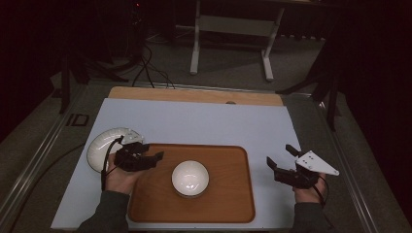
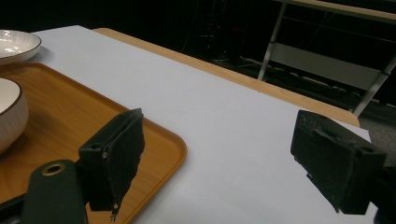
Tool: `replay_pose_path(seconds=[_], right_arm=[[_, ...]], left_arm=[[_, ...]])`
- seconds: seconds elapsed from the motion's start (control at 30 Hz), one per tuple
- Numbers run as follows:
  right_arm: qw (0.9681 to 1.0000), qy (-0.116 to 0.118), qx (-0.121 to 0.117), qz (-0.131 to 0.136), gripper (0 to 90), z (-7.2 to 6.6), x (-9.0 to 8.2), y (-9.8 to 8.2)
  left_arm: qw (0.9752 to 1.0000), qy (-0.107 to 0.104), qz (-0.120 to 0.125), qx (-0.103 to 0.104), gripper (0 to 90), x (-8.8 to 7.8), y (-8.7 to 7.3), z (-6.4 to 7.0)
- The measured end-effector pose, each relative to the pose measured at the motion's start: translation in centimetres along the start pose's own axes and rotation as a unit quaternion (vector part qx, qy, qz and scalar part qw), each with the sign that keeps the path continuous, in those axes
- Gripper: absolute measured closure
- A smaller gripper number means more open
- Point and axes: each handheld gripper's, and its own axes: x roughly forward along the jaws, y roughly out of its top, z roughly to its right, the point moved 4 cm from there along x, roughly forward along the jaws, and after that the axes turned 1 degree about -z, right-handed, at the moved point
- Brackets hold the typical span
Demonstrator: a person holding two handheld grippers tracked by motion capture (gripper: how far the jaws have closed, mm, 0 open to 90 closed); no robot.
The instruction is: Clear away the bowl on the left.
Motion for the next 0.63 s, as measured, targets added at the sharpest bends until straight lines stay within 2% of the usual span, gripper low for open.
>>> replay_pose_path(seconds=[0.03, 0.1, 0.17, 0.27, 0.3, 0.33, 0.5, 0.63], right_arm=[[1.0000, 0.000, 0.000, 0.000, 16.8, 0.0, 0.0, 0.0], [1.0000, 0.000, 0.001, 0.000, 16.8, 0.0, 0.0, 0.0], [1.0000, 0.000, 0.001, -0.001, 16.7, 0.0, 0.0, 0.0], [1.0000, -0.001, 0.002, -0.001, 16.8, 0.1, 0.0, 0.0], [1.0000, -0.002, 0.002, -0.001, 16.8, 0.1, 0.0, 0.0], [1.0000, -0.002, 0.002, -0.001, 16.8, 0.1, 0.0, 0.0], [0.9999, -0.006, 0.012, -0.002, 16.8, 0.3, 0.0, -0.1], [0.9999, -0.007, 0.015, -0.003, 16.8, 0.4, 0.0, -0.2]], left_arm=[[1.0000, 0.000, 0.000, 0.000, 36.8, 0.0, 0.0, 0.0], [0.9997, 0.022, 0.011, 0.006, 36.5, -0.5, 0.0, -0.7], [0.9994, 0.029, 0.015, 0.009, 36.4, -0.7, 0.0, -0.9], [0.9982, 0.048, 0.035, 0.010, 36.0, -1.3, 0.0, -1.7], [0.9971, 0.056, 0.049, 0.012, 35.9, -1.8, -0.1, -2.2], [0.9971, 0.056, 0.049, 0.012, 35.9, -1.8, -0.1, -2.2], [0.9936, 0.069, 0.088, 0.016, 35.2, -2.9, -0.3, -3.6], [0.9928, 0.072, 0.095, 0.009, 35.1, -3.2, -0.5, -4.2]])
